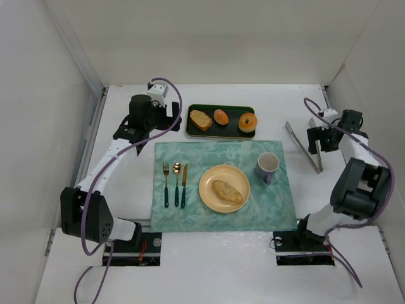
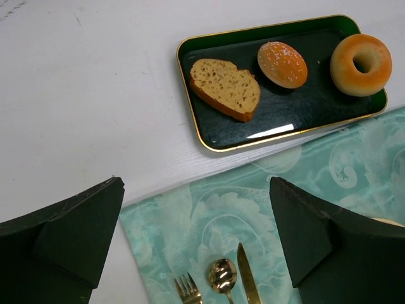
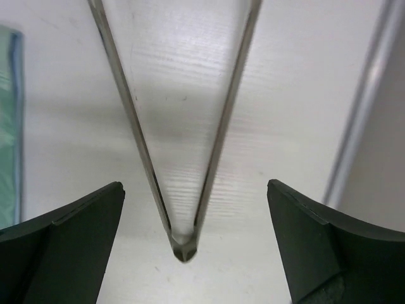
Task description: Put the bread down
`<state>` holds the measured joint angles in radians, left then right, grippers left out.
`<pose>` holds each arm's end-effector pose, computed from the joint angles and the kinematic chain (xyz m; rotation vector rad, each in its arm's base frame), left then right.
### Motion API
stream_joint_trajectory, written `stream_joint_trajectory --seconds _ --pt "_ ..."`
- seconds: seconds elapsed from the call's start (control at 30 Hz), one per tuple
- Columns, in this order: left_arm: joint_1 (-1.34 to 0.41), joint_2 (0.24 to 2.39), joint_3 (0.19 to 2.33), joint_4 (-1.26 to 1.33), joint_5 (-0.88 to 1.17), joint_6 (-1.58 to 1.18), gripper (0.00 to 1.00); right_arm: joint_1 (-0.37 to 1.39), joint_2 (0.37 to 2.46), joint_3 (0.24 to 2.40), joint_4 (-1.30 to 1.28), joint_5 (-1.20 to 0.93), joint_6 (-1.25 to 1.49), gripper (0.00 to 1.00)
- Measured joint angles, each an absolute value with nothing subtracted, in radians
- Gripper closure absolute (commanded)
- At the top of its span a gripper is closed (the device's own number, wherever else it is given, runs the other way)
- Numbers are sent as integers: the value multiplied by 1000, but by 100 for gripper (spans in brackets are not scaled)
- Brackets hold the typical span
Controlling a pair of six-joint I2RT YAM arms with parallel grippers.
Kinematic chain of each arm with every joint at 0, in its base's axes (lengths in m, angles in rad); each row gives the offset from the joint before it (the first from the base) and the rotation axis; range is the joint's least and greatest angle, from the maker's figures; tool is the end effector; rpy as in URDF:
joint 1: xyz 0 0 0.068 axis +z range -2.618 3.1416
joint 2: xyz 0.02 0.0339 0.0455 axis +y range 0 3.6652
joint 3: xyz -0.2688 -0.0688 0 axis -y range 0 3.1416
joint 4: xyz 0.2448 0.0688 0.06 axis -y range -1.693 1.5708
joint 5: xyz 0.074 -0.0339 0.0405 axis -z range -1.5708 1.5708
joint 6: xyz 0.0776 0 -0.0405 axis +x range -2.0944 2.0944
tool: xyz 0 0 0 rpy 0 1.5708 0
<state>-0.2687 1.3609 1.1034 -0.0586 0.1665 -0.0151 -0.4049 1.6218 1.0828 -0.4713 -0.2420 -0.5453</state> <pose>0.3428 -0.1077 0.3253 0.3532 1.8643 -0.3507 0.3327 -0.1224 0.1813 -0.2664 2.5233 -0.0597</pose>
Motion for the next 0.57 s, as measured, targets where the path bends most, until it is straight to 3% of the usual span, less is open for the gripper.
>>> stream_joint_trajectory --seconds 0.37,0.57 --pt "-269 1258 1103 -72 183 -21 0 -405 1135 1106 -503 -265 -476 0" --pt "-269 1235 1103 -73 185 -31 0 -405 1053 1088 -482 -292 -402 0"
